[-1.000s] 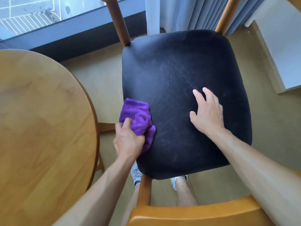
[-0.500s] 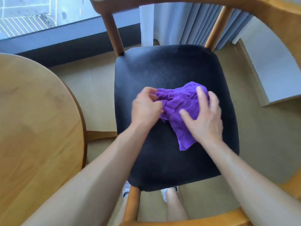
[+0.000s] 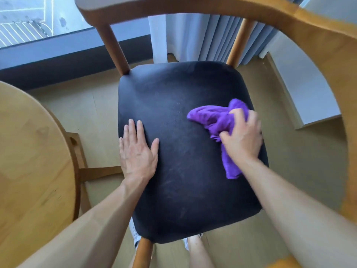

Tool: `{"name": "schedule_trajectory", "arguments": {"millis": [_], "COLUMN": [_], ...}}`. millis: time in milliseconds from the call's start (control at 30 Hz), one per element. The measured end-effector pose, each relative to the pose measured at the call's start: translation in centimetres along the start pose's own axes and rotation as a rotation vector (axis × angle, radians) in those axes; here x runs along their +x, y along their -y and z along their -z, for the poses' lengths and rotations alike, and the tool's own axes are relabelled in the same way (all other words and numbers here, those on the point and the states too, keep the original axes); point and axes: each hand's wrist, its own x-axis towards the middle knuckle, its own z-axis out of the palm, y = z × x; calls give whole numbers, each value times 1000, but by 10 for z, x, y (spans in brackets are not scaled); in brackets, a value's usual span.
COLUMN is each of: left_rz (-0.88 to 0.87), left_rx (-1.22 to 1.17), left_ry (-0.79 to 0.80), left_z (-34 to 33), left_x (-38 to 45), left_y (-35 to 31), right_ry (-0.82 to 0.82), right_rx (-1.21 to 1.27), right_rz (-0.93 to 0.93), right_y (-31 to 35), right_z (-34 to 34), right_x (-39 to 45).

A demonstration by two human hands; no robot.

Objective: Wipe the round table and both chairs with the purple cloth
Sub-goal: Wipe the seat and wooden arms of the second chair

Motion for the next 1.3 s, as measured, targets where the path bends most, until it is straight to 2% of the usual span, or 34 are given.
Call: {"name": "schedule_trajectory", "arguments": {"millis": [133, 300, 400, 533, 600, 700, 767, 900, 1067, 1167, 1300], "left_rz": [-18, 0, 3, 3, 6, 19, 20, 21, 27, 29, 36], "left_rx": [65, 96, 115, 150, 160, 163, 164, 190, 205, 203, 189], "left_ry": [4, -52, -72, -116, -131, -142, -148, -143, -141, -142, -159], "left_z": [-4, -17, -22, -26, -29, -28, -27, -27, -28, -29, -30], "left_x": [0, -3, -3, -4, -4, -3, -4, -5, -5, -4, -4], "left_y": [3, 1, 2, 3, 3, 2, 2, 1, -1, 0, 0], "right_ry": [-4, -65, -26, 161, 246, 182, 93, -6, 13, 111, 265], "right_rx": [121, 173, 186, 204, 177, 48, 2, 67, 122, 193, 151], "right_rz": [-170, -264, -102, 251, 372, 515, 452, 137, 78, 267, 732], "right_y": [-36, 5, 57, 134, 145, 119, 96, 80, 128, 164, 190], "right_z": [4, -9, -21, -35, -36, -27, -21, -17, -36, -45, -59], "right_x": [28, 24, 13, 1, 12, 52, 89, 147, 138, 101, 37]}}
